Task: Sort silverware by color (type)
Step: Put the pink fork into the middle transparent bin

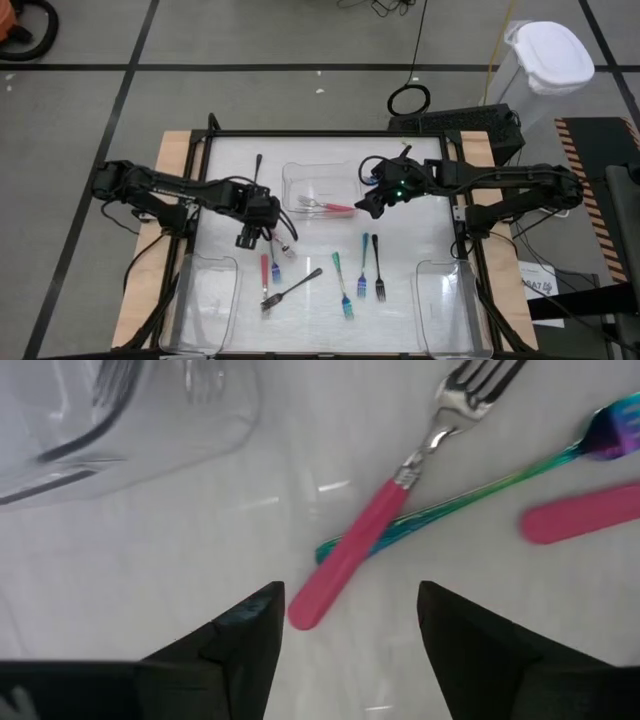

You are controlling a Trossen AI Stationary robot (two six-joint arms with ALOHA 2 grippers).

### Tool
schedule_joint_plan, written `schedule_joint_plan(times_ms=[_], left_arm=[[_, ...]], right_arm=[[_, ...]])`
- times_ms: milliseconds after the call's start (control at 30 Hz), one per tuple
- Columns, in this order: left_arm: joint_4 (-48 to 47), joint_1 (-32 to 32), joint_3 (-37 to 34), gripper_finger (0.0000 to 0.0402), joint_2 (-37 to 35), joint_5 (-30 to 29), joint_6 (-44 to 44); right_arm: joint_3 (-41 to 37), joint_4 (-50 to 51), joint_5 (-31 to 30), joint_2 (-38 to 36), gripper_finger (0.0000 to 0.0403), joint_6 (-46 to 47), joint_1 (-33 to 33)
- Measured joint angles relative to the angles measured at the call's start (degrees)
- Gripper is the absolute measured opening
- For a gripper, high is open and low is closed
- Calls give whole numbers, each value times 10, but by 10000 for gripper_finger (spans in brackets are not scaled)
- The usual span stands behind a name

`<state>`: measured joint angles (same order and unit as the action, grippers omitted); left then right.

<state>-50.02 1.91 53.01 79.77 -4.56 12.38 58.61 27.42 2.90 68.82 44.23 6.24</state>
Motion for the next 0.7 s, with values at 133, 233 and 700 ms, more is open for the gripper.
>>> schedule_joint_plan(times_ms=[133, 233, 700], left_arm=[[0, -17, 0, 228, 0, 0, 17], [9, -25, -5, 227, 0, 1, 30], [52, -27, -87, 227, 0, 29, 35]], right_arm=[[0, 13, -1, 0, 301, -3, 0], [0, 19, 0, 0, 301, -7, 0], [0, 54, 2, 0, 301, -19, -9]])
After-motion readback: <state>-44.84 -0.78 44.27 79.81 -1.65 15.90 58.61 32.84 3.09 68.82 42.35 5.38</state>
